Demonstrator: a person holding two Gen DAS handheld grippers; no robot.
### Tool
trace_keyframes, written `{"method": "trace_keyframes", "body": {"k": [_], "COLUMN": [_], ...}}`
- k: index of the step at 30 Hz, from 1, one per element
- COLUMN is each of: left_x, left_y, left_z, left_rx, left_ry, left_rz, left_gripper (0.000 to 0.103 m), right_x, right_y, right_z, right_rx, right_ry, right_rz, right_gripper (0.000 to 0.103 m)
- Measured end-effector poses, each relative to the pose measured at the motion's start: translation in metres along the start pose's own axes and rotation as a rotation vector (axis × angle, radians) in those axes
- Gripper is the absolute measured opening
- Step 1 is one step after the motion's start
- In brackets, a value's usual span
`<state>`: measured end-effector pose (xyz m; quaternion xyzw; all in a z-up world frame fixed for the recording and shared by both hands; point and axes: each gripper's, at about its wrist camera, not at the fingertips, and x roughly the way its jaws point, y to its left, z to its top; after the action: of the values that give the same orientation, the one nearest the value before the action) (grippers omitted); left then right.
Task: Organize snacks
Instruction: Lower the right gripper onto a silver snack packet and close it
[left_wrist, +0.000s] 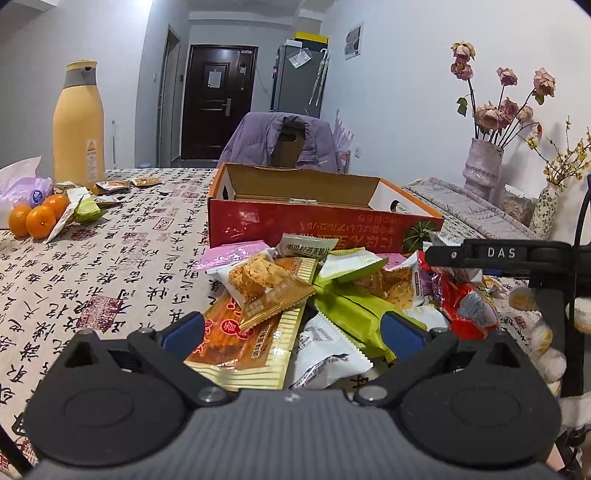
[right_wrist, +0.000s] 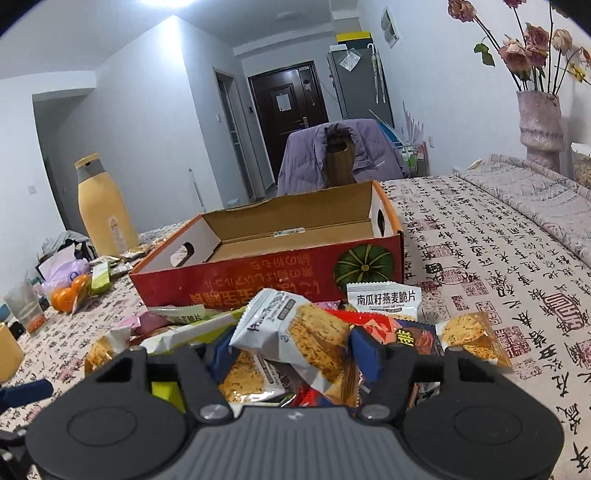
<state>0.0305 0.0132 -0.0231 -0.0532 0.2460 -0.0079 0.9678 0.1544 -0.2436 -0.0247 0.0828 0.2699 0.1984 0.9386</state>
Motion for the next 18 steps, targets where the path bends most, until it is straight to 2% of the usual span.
{"method": "trace_keyframes", "body": {"k": [4,6,8,18], "left_x": [0.001,0.001,0.000,0.000], "left_y": [0.002,0.003,0.003,0.006], "left_z": [-0.002,-0.003,-0.002,0.001], "left_rx": [-0.006,-0.009,-0.011,-0.019], "left_ry": [0.005,0.007,0.008,0.009], "left_rz": [0.001,0.001,0.003,0.027], "left_gripper": [0.103,0.103,0.103,0.103], "right_x": [-0.004,-0.007,-0.010,-0.031], "right_y": [0.001,0.002,0.002,0.005], "right_z": [-0.002,-0.003,-0.004,-0.010], "right_rx": [-0.012,-0.029,-0.038,-0.075], "right_ry": [-0.021,-0.036,-0.045,-0.127], "right_rz": [-0.002,-0.012,-0.013,-0.024], "right_gripper": [0.055,0.044,0.038,0.031]}}
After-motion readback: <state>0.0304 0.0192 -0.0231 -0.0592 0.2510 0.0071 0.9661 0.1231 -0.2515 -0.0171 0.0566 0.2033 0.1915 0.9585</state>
